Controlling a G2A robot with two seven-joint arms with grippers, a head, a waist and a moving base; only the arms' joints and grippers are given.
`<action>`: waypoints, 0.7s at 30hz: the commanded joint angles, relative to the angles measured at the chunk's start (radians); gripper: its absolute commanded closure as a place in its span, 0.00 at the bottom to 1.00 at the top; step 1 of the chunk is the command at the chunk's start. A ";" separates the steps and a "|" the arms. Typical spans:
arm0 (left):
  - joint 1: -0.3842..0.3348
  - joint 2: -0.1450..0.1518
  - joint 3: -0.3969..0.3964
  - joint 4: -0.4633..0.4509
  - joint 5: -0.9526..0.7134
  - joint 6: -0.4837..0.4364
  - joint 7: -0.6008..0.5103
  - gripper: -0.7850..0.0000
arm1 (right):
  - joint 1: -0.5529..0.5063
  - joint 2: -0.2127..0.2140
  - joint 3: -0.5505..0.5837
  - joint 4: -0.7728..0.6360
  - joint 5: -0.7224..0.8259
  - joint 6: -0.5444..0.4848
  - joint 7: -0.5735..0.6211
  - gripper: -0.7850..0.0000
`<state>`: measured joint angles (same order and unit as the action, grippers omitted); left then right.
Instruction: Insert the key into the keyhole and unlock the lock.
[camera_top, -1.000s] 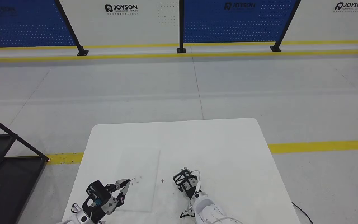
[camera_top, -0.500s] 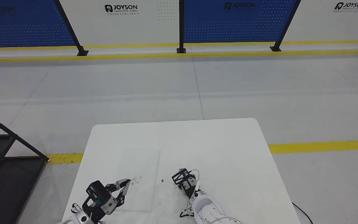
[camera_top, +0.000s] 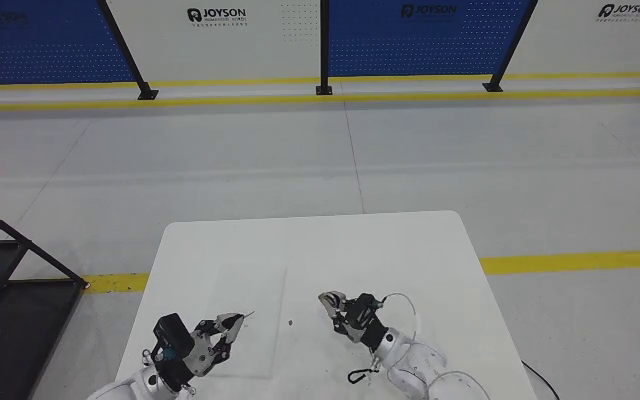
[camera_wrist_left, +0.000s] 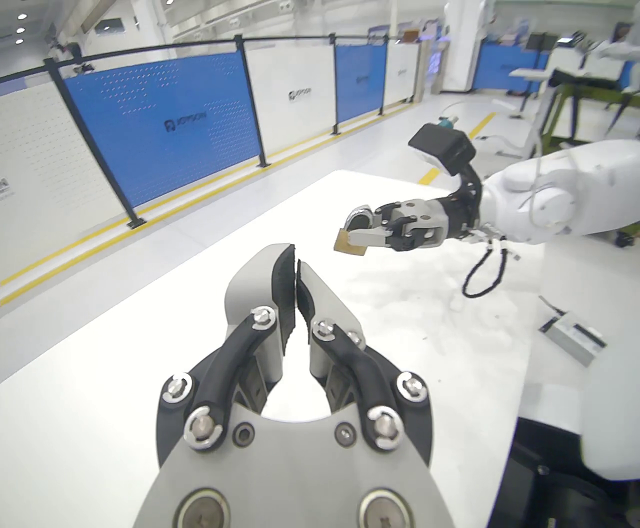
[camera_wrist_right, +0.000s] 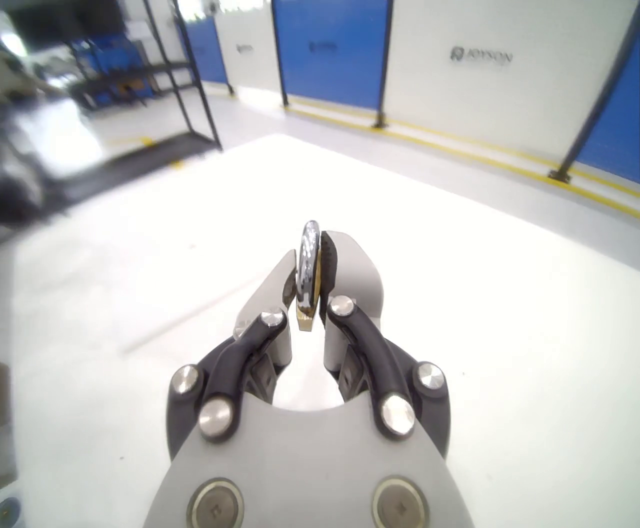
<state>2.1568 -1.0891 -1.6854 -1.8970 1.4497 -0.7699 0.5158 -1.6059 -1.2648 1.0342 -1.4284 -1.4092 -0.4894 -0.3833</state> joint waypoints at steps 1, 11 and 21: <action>-0.047 0.006 0.017 0.019 0.004 -0.106 0.061 1.00 | -0.002 0.016 0.037 0.008 -0.006 -0.139 -0.106 1.00; -0.204 0.015 0.174 0.099 0.065 -0.242 0.271 1.00 | 0.072 0.051 0.055 0.056 -0.083 -0.498 -0.450 1.00; -0.237 0.025 0.220 0.138 0.047 -0.242 0.288 1.00 | 0.075 0.052 0.052 0.057 -0.082 -0.499 -0.448 1.00</action>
<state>1.9195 -1.0645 -1.4655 -1.7591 1.4963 -1.0123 0.8040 -1.5309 -1.2131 1.0863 -1.3717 -1.4913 -0.9884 -0.8316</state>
